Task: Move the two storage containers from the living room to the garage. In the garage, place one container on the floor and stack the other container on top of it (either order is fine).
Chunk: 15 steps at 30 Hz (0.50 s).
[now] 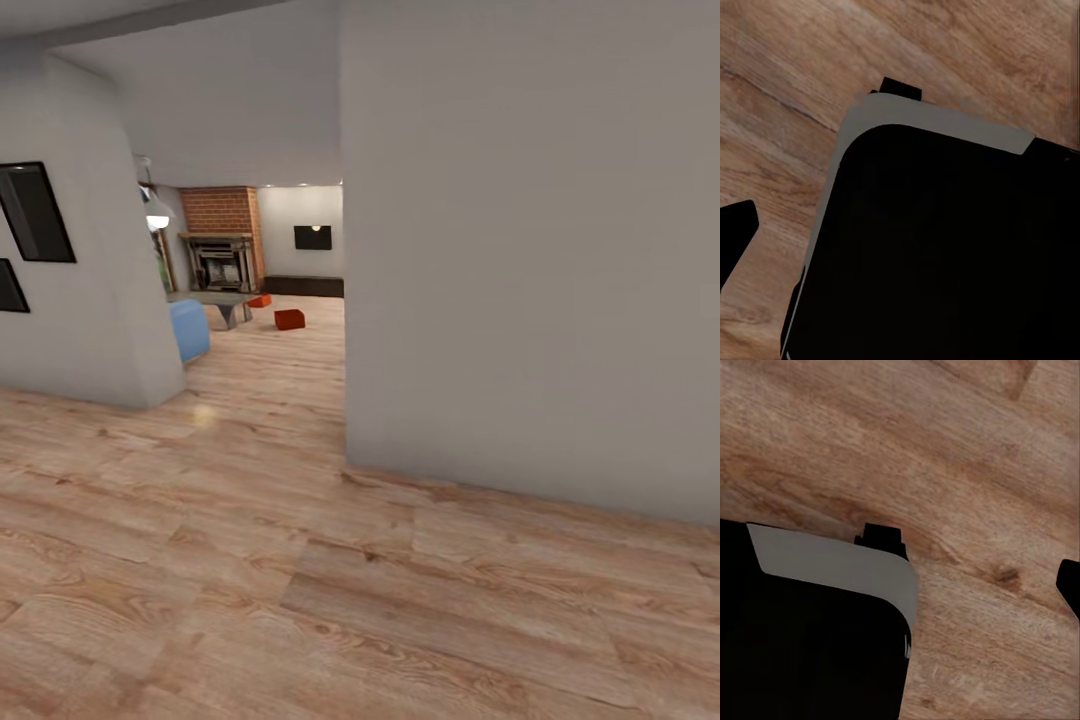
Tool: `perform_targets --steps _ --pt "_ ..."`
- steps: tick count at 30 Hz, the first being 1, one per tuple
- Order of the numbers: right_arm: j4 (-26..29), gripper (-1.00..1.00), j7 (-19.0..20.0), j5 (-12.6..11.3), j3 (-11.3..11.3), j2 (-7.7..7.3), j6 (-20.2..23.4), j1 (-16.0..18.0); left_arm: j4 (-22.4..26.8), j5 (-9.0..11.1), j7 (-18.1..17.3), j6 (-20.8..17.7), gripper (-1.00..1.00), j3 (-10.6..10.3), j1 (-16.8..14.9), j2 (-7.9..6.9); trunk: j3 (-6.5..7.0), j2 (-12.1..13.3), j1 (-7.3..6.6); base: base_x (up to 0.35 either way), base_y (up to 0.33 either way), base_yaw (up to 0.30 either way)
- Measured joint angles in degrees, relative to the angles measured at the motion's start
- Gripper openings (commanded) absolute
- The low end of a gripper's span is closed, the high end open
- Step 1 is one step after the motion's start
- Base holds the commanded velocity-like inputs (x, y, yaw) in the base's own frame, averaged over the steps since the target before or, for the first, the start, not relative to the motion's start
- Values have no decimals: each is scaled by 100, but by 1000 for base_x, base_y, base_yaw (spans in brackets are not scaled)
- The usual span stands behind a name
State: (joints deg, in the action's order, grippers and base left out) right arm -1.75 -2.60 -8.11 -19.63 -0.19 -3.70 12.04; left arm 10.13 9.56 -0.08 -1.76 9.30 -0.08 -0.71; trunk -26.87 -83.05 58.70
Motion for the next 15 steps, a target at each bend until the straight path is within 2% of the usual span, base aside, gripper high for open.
perform_targets --steps 8,15 --pt "0 100 -9 0 -1 -2 -13 -1 -14 3 0 -12 100 -2 0 0 0 0 0 323 0 8" --pt "0 100 -10 0 1 -16 -38 1 -19 3 0 -24 100 -8 0 0 0 0 0 323 0 189"
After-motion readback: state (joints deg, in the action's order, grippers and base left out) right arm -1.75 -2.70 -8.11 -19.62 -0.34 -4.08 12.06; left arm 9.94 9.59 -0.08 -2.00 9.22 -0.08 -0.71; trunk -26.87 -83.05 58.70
